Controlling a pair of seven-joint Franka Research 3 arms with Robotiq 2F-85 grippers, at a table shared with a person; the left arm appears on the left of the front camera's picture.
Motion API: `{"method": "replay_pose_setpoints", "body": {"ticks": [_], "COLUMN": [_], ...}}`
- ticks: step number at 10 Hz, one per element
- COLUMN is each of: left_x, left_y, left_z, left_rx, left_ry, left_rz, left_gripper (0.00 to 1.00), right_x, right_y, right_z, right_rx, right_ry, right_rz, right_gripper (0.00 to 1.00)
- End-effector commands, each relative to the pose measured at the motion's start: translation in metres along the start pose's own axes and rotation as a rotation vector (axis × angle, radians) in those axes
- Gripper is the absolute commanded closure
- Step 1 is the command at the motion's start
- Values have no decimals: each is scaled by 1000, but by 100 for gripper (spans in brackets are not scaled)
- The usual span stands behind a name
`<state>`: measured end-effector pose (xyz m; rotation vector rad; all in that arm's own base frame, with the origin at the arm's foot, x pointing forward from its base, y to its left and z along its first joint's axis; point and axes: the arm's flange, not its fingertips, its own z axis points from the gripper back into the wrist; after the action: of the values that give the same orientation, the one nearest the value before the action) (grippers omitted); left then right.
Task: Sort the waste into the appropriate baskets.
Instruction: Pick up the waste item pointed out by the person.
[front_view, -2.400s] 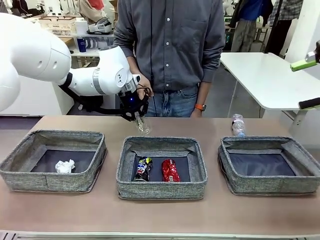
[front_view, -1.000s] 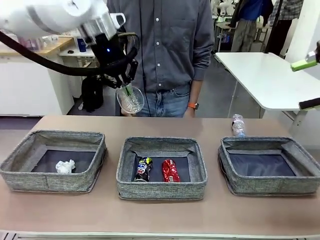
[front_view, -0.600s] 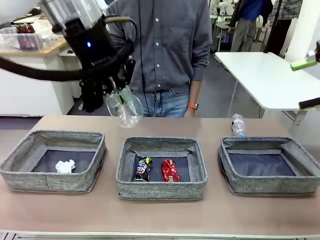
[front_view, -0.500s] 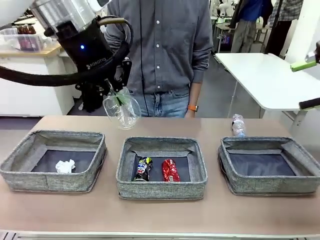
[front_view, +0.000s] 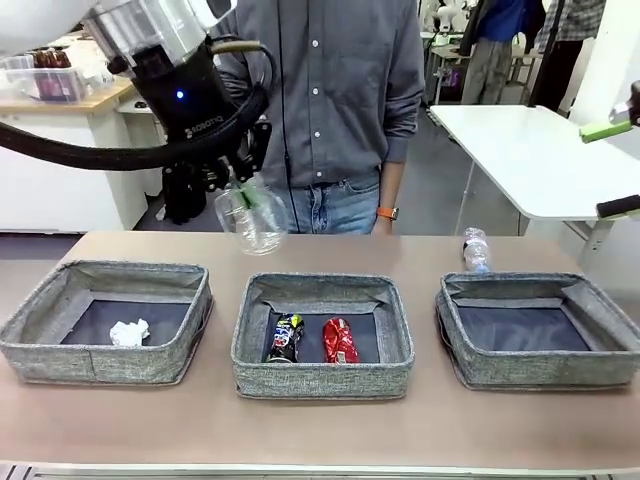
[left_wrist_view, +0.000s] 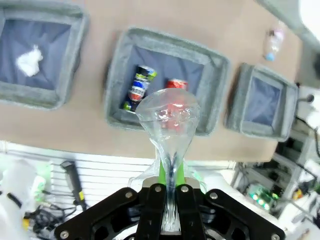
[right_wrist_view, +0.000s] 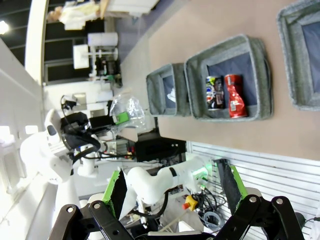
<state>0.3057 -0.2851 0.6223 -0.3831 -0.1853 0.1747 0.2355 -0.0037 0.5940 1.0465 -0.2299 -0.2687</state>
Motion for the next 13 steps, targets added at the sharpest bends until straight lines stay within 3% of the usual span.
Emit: {"method": "replay_pose_setpoints", "body": {"ticks": [1,4,6,10,13], "left_x": [-3,-4,-9,-16,-17], "left_y": [-48,-121,-152,-168,-162], "left_z": [2,48,72,105,107], "left_rx": [-181,-116,-41,193,292], "left_ry": [58,83,95,114,122], "left_rz": [-94,-117,-190,-201,-162], "left_gripper": [100,100,100,100,100], "right_x": [1,1,1,1,1], "right_y": [0,0,0,0,0], "right_z": [0,0,0,0,0], "right_rx": [22,22,22,22,22], "right_ry": [1,1,1,1,1], "right_rz": [12,12,12,12,12], "right_gripper": [0,0,0,0,0]}}
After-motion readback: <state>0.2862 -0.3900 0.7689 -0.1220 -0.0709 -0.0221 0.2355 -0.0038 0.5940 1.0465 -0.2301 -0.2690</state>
